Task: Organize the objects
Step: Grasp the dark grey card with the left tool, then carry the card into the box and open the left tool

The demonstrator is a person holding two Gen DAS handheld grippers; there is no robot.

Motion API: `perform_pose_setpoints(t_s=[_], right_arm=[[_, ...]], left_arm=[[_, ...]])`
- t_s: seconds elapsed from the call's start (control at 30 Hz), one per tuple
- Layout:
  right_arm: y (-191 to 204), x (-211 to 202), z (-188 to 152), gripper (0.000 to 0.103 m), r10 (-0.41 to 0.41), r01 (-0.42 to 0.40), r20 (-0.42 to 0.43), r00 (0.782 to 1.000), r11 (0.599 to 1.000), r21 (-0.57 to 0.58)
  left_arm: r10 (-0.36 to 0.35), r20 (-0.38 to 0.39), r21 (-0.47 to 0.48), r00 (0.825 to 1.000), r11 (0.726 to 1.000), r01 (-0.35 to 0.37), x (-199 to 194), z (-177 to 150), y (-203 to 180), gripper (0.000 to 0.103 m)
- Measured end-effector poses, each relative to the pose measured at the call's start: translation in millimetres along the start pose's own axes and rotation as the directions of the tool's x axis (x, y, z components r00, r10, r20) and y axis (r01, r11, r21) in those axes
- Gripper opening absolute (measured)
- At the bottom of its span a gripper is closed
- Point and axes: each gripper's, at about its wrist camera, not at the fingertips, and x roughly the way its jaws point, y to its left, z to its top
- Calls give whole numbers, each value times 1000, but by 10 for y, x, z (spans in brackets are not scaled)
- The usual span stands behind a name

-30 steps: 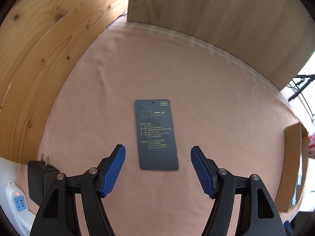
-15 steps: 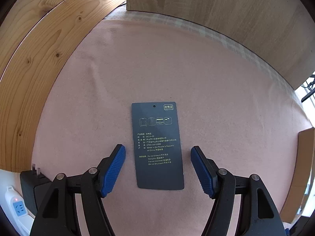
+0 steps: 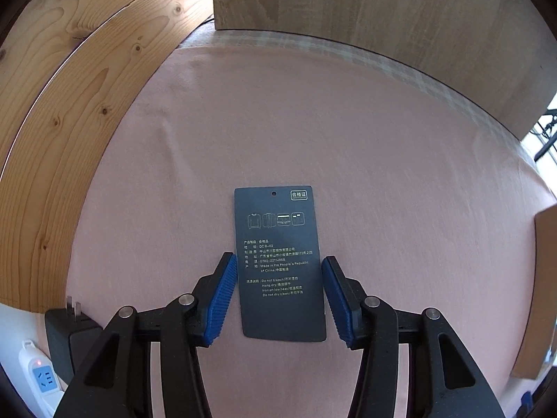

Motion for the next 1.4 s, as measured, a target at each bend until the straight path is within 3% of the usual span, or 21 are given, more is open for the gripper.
perform_pose_setpoints(t_s=[0.3, 0.43, 0.7, 0.93, 1.1, 1.23, 1.4], right_arm=[[-79, -54, -108, 47, -45, 45, -10, 999, 999, -26], [-103, -125, -149, 47, -77, 77, 1, 997, 996, -48], [-140, -216, -200, 47, -106, 107, 14, 994, 992, -65], [-365, -280, -245, 47, -136, 137, 6, 991, 990, -26], [-556, -364, -277, 47, -165, 165, 10, 986, 986, 10], [-694, -428, -286, 47, -182, 182, 13, 983, 983, 40], [-807, -464, -290, 47, -197, 196, 17, 980, 979, 58]], left_arm=[[-78, -16, 14, 997, 997, 79, -47, -210, 77, 54], [-125, -10, 56, 992, 990, 126, -176, -315, -146, 54], [-243, 16, 204, 970, 951, 235, -495, -378, -960, 54], [-347, 30, 365, 937, 877, 313, -857, -432, -1941, 54], [-402, 12, 432, 915, 828, 358, -1098, -535, -2659, 54], [-426, -4, 471, 904, 797, 378, -1093, -525, -3000, 54], [-436, -21, 480, 900, 785, 392, -1014, -518, -3360, 54]])
